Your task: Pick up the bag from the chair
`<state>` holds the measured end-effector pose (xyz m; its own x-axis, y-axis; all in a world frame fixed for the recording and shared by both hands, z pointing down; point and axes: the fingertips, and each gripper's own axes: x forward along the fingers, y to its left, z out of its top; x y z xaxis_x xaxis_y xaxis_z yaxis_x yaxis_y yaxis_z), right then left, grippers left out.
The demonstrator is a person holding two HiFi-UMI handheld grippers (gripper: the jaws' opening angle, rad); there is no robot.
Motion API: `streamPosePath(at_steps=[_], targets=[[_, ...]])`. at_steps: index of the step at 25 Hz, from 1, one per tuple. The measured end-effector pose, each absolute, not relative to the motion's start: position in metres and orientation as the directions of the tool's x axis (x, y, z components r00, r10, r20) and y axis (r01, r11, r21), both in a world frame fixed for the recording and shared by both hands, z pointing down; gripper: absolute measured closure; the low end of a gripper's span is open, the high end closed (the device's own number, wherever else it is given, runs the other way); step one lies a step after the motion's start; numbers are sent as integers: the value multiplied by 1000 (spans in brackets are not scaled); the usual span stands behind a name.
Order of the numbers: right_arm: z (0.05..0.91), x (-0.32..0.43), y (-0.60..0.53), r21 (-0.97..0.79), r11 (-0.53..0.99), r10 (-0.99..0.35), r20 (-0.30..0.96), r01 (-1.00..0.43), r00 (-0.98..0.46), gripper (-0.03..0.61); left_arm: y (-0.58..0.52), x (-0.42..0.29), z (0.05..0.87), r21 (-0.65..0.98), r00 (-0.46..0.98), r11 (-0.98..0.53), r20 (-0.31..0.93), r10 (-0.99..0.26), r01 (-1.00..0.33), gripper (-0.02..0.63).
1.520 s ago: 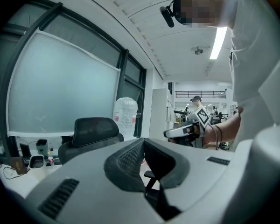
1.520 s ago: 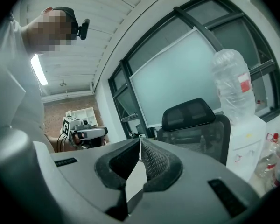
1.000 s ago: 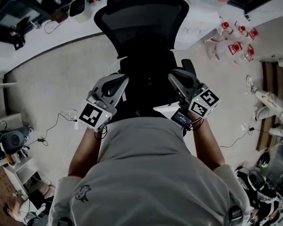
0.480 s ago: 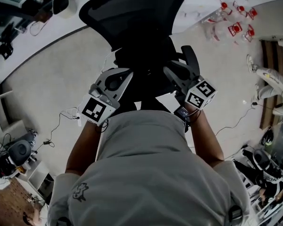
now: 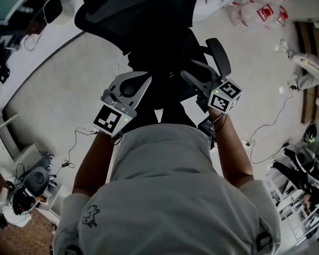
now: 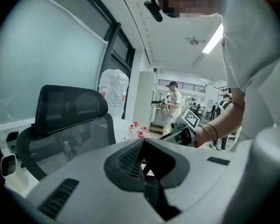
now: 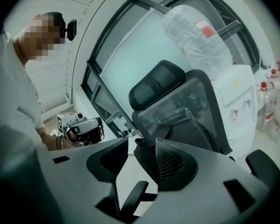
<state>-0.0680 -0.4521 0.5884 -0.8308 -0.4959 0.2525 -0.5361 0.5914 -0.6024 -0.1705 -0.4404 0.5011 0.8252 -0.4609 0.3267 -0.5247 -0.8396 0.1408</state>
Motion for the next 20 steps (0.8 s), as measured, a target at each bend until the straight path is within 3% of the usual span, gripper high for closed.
streamPosePath(at_steps=[9, 20], targets=[[629, -83, -467, -690, 558, -463, 202, -461, -863, 376, -453, -169, 514, 126, 827, -855, 357, -434, -503, 601], [606, -111, -473, -714, 637, -373, 45, -291, -927, 367, -455, -175, 521, 140, 814, -841, 376, -443, -522, 601]])
